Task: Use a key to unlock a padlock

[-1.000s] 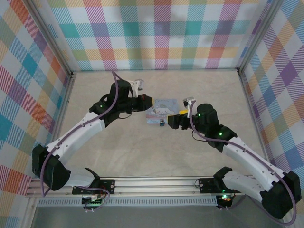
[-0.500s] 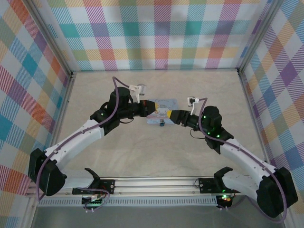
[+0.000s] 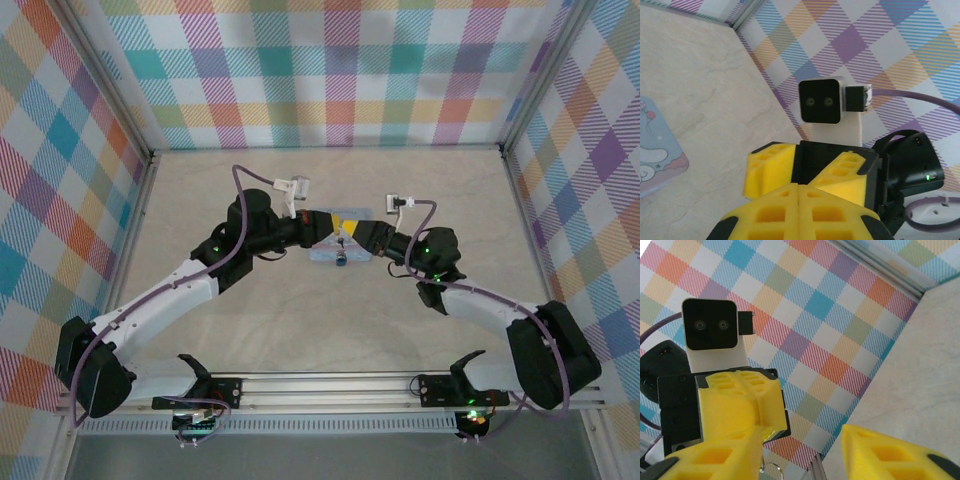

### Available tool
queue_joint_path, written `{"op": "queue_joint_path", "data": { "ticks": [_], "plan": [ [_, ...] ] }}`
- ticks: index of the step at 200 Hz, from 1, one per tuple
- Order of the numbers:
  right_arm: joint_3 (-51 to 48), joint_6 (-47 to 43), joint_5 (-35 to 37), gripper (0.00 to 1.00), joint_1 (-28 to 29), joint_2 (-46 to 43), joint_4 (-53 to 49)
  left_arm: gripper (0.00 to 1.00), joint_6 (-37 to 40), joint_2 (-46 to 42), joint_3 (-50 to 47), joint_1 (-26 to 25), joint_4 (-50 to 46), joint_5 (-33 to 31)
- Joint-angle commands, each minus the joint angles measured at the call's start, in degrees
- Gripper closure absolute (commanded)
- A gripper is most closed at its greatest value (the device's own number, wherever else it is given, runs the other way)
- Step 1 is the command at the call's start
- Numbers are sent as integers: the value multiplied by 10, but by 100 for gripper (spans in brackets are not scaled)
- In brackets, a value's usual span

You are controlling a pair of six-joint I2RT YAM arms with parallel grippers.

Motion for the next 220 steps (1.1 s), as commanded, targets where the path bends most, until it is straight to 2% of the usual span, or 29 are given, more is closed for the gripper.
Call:
{"op": "queue_joint_path", "data": {
  "ticks": [1, 40, 74, 98, 162, 193, 220],
  "plan": [
    [8, 43, -29, 60, 0, 15, 111, 100, -9, -14, -4, -7, 34, 5],
    [12, 55, -41, 63, 10, 28, 137, 100, -14, -14, -4, -9, 44, -4],
    [18, 54, -50, 60, 21, 29, 140, 100, -16, -13, -3, -9, 47, -10],
    [21, 52, -51, 63, 25, 29, 135, 100, -19, -12, -4, -9, 49, -10],
    [21, 45, -45, 94, 25, 32, 126, 100, -14, -25, -8, -9, 46, -21],
    [17, 33, -41, 100, 24, 26, 115, 100, -12, -34, -11, -10, 41, -27],
    [18, 14, -39, 100, 24, 9, 89, 100, -9, -43, -18, -10, 36, -32]
  ]
}}
